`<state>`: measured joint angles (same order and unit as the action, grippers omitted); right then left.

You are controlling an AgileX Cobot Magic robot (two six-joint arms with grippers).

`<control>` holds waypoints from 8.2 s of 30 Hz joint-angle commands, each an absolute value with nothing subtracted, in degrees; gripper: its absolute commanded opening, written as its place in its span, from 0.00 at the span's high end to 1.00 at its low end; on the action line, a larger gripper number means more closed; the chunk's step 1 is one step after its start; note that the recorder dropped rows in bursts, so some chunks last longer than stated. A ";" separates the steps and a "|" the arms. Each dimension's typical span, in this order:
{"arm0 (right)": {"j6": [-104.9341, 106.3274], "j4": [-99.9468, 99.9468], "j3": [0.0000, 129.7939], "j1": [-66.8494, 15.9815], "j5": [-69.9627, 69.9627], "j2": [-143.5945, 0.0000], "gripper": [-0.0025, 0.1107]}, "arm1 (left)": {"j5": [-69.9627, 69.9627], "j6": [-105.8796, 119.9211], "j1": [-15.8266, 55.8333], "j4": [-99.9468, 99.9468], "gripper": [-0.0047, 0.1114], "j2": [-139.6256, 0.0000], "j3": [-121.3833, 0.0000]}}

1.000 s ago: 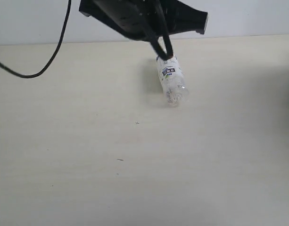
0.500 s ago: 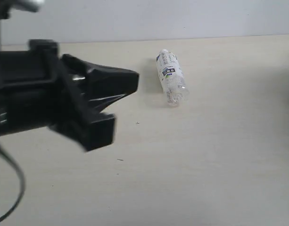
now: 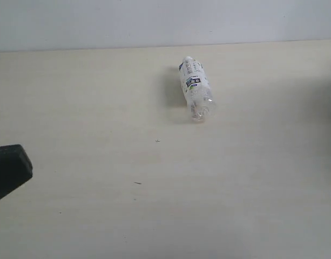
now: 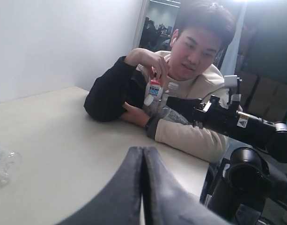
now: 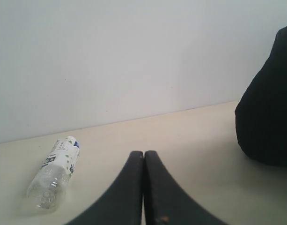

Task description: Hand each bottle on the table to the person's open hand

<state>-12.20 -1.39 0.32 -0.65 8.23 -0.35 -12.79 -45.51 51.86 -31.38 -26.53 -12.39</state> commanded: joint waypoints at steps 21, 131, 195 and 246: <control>-12.06 -1.43 0.00 -0.73 7.60 0.00 0.98 | -7.85 -45.17 51.94 -31.32 0.96 -22.66 -8.90; -91.07 -99.95 48.29 -15.37 -22.83 -86.71 0.98 | -2.86 -51.04 11.79 -31.28 0.96 0.00 0.00; 0.00 13.37 74.51 -22.68 14.96 -118.15 0.22 | -2.86 -51.04 11.79 -31.28 0.96 0.00 0.00; 8.99 19.33 77.07 -22.68 39.52 -108.29 0.98 | -2.86 -51.04 11.79 -31.28 0.96 0.00 0.00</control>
<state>7.95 18.73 77.08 -22.58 38.29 -109.73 -2.96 -50.97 11.95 -31.36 -0.33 -0.19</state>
